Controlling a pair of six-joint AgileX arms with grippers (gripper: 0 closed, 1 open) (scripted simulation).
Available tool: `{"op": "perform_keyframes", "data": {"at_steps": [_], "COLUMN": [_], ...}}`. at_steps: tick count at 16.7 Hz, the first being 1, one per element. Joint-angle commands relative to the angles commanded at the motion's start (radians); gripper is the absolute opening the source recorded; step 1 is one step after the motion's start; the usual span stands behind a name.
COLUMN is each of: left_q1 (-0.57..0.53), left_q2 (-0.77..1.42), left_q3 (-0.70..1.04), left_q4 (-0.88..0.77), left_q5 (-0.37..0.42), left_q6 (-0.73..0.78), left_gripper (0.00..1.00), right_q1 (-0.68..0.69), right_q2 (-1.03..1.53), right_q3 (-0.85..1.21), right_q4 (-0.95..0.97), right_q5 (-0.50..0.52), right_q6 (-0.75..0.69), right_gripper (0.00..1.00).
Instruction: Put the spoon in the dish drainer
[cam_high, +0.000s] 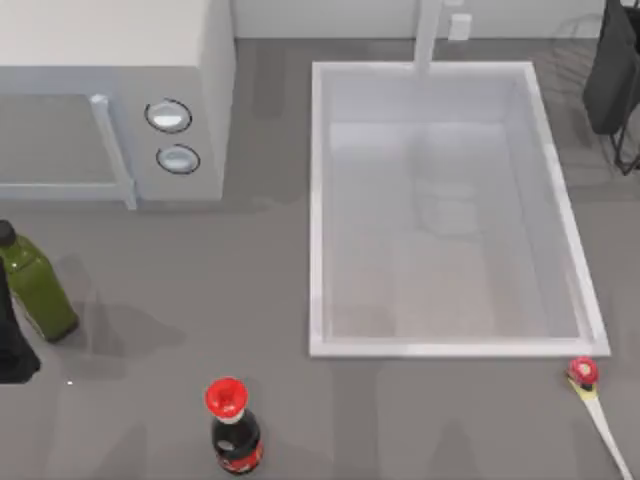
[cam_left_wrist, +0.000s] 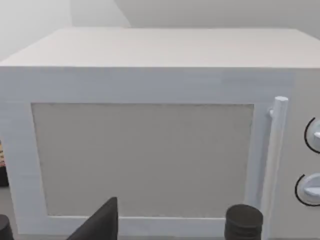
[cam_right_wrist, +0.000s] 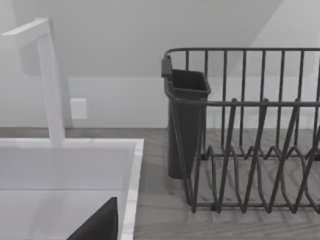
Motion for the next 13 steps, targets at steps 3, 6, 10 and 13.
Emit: {"op": "perform_keyframes", "data": {"at_steps": [3, 6, 10, 13], "left_q1": [0.000, 0.000, 0.000, 0.000], "left_q2": [0.000, 0.000, 0.000, 0.000], "left_q3": [0.000, 0.000, 0.000, 0.000], "left_q4": [0.000, 0.000, 0.000, 0.000], "left_q5": [0.000, 0.000, 0.000, 0.000], "left_q6": [0.000, 0.000, 0.000, 0.000], "left_gripper": [1.00, 1.00, 1.00, 1.00], "right_q1": [0.005, 0.042, 0.129, 0.204], "right_q2": [0.013, 0.110, 0.384, 0.690], "right_q3": [0.012, 0.098, 0.292, 0.458], "right_q4": [-0.012, -0.101, -0.336, -0.554], "right_q5": [0.001, 0.001, -0.001, -0.005], "right_q6": [0.002, 0.021, 0.069, 0.114], "right_gripper": [1.00, 1.00, 1.00, 1.00]}}
